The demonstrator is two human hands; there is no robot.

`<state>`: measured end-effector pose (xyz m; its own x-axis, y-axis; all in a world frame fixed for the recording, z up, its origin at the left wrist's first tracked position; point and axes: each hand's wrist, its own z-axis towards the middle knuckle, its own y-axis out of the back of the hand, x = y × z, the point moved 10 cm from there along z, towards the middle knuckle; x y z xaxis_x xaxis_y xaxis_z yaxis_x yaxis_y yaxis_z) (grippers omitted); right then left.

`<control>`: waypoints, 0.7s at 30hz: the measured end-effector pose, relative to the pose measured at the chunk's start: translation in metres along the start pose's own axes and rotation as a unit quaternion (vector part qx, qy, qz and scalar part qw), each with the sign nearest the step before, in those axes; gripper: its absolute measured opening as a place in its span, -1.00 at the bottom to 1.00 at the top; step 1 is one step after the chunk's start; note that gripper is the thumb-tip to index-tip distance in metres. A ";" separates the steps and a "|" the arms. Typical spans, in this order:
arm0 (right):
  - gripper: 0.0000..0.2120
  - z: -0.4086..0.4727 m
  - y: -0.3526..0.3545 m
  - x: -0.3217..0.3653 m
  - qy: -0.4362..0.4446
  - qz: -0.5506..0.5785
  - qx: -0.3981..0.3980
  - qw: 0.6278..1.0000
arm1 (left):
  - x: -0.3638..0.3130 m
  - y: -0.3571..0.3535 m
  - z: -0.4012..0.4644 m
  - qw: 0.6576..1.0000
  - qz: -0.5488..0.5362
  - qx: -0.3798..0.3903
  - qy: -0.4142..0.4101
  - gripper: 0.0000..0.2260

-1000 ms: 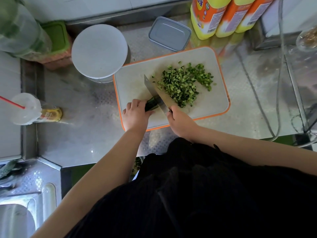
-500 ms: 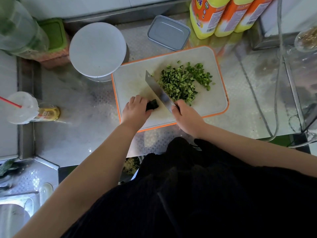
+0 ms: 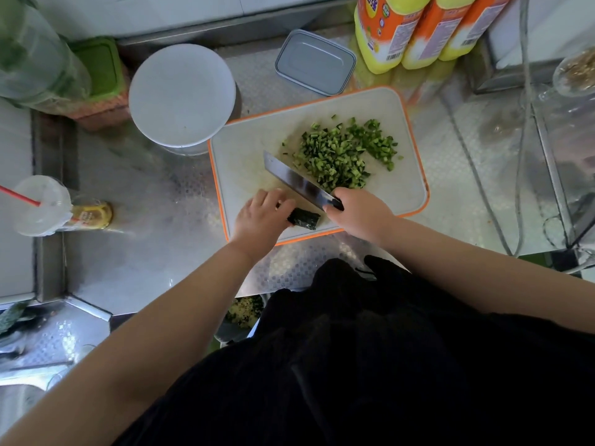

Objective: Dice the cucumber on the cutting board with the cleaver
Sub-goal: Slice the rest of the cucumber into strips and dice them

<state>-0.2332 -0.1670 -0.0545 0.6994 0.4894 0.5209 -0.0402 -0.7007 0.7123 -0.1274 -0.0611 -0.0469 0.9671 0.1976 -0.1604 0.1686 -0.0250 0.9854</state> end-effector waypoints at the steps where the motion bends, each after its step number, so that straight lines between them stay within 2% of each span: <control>1: -0.70 0.000 -0.001 0.000 0.002 -0.006 -0.002 1.000 | 0.004 -0.002 -0.004 0.999 -0.028 0.003 0.040 -0.70; 4: -0.74 -0.003 -0.009 0.001 0.007 -0.018 0.011 1.000 | 0.008 -0.009 -0.012 0.993 -0.063 -0.007 0.097 -0.78; 10: -0.78 -0.003 -0.011 0.009 0.026 -0.027 0.029 0.999 | 0.007 -0.003 -0.015 0.989 -0.061 -0.082 0.109 -0.85; 17: -0.69 0.003 -0.006 0.018 0.050 -0.021 0.039 0.998 | 0.017 -0.009 -0.012 0.983 -0.080 -0.099 0.132 -0.84; 21: -0.71 0.004 -0.005 0.019 0.054 -0.048 0.039 0.997 | 0.014 -0.007 -0.014 0.981 -0.081 -0.112 0.132 -0.82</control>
<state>-0.2171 -0.1562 -0.0495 0.6167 0.6057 0.5028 0.0819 -0.6847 0.7242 -0.1180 -0.0447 -0.0554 0.8426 0.4298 -0.3245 0.2409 0.2382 0.9409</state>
